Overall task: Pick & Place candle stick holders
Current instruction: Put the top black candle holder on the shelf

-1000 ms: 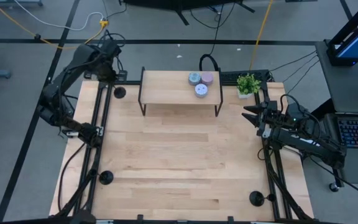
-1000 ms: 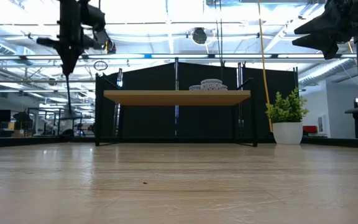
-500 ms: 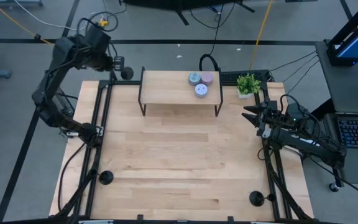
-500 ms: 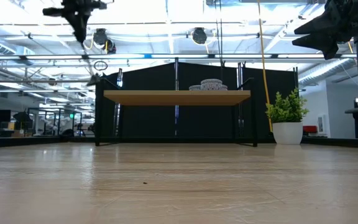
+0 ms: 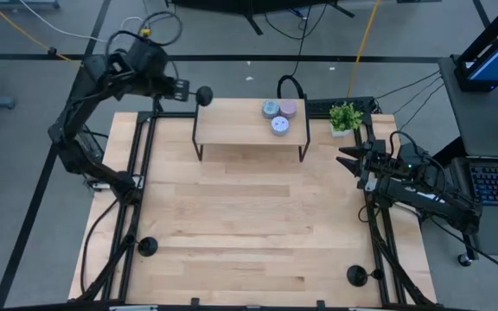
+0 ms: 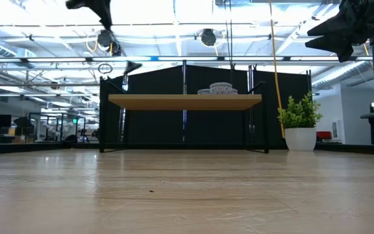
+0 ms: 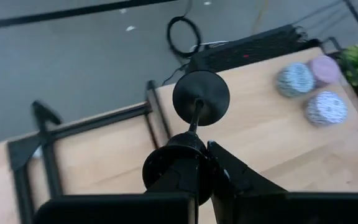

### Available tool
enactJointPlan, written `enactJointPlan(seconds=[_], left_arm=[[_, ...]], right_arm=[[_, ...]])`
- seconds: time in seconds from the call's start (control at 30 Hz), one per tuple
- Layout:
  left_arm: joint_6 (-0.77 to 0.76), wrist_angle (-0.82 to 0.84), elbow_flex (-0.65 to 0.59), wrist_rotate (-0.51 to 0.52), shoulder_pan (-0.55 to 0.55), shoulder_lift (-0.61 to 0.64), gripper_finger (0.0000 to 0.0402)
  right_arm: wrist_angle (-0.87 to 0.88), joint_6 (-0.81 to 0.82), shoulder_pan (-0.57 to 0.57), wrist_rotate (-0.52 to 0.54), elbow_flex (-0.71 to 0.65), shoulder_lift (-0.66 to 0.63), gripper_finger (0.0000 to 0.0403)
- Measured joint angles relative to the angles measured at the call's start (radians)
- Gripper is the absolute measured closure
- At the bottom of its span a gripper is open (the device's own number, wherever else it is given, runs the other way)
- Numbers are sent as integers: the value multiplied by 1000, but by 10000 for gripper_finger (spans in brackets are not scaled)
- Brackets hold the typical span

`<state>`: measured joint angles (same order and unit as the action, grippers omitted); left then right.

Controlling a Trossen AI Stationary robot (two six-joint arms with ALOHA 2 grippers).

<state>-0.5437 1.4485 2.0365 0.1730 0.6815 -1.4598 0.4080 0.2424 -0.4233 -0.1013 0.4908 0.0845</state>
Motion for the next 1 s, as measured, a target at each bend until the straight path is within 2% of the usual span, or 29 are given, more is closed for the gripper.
enactJointPlan(seconds=[0.13,0.43,0.8,1.0], left_arm=[[34,-48,0,0,-37,-63,387],[98,-47,8,-17,-40,-209,387],[193,92,260,-12,2,-310,387],[237,122,280,-19,6,-353,387]], right_arm=[[0,0,0,0,0,0,232],[0,0,0,0,0,0,232],[0,0,0,0,0,0,232],[0,0,0,0,0,0,232]])
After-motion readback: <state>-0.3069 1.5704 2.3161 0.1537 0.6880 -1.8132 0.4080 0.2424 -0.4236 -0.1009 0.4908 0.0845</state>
